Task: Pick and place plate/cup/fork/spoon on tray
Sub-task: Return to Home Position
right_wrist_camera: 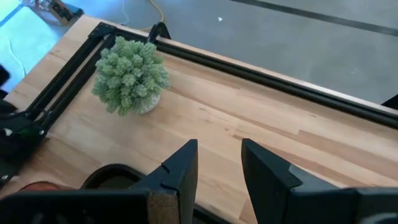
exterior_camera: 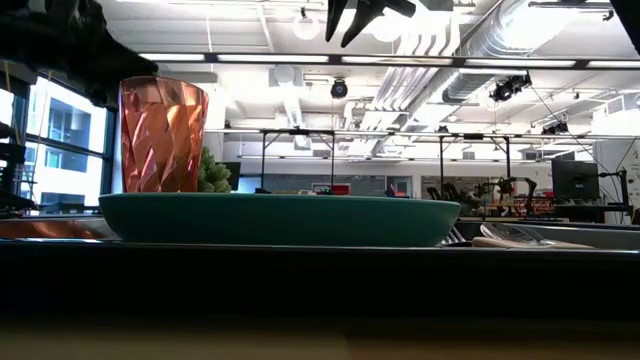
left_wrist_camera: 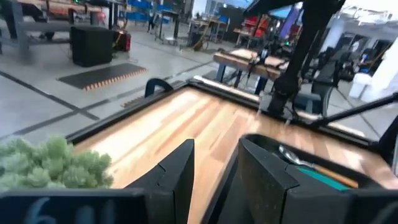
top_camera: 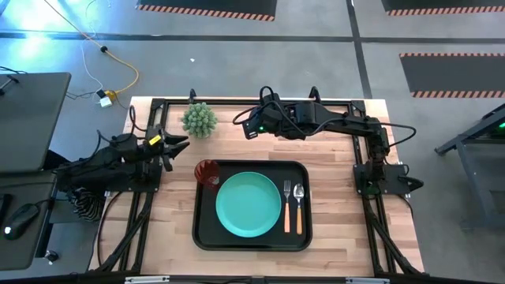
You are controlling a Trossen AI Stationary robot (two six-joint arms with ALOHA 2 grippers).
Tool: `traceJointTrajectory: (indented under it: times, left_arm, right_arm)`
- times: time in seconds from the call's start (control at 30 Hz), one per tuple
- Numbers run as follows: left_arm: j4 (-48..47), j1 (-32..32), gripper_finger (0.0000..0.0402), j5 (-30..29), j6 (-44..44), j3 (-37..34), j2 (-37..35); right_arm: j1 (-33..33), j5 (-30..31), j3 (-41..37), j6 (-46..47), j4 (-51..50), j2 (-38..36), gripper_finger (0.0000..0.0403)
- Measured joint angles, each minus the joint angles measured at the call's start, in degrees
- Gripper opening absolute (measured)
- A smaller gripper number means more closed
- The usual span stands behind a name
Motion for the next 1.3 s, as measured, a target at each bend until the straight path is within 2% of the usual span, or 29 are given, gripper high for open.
traceJointTrajectory:
  times: [0.27, 0.57, 0.7, 0.9, 1.0, 1.1, 1.2, 1.3]
  left_arm:
    - [-3.27, 0.00, 0.0115, -1.12, 0.46, -1.34, 0.01]
    - [-5.20, 0.00, 0.0115, -6.45, -1.56, -1.33, 0.02]
    - [-5.17, 0.00, 0.0115, -6.35, -2.33, -1.33, 0.02]
    - [-4.32, 0.00, 0.0115, -6.29, -3.03, -1.33, 0.02]
    - [-3.26, 0.00, 0.0115, -6.35, -1.90, -1.33, 0.02]
    - [-2.70, 0.00, 0.0115, -6.55, 0.31, -1.33, 0.02]
    - [-2.73, 0.00, 0.0115, -6.64, 1.08, -1.33, 0.02]
    - [-2.73, 0.00, 0.0115, -6.66, 1.10, -1.33, 0.02]
  right_arm:
    - [0.13, -0.29, -0.07, -1.84, -0.43, -2.42, 0.0115]
    - [0.13, -0.18, -0.07, -13.18, 0.11, -11.77, 0.0115]
    - [0.56, 3.19, -0.07, -16.85, 0.12, -18.00, 0.0115]
    - [3.58, 12.77, -0.79, -23.84, -1.87, -27.72, 0.0115]
    - [6.02, 17.81, -6.33, -21.60, -4.46, -33.40, 0.0115]
    - [8.78, 22.40, -16.60, -15.33, -4.88, -40.22, 0.0114]
    - [11.06, 23.69, -28.04, -10.89, -0.34, -47.69, 0.0114]
    - [12.60, 22.02, -38.13, -12.19, 7.33, -54.20, 0.0114]
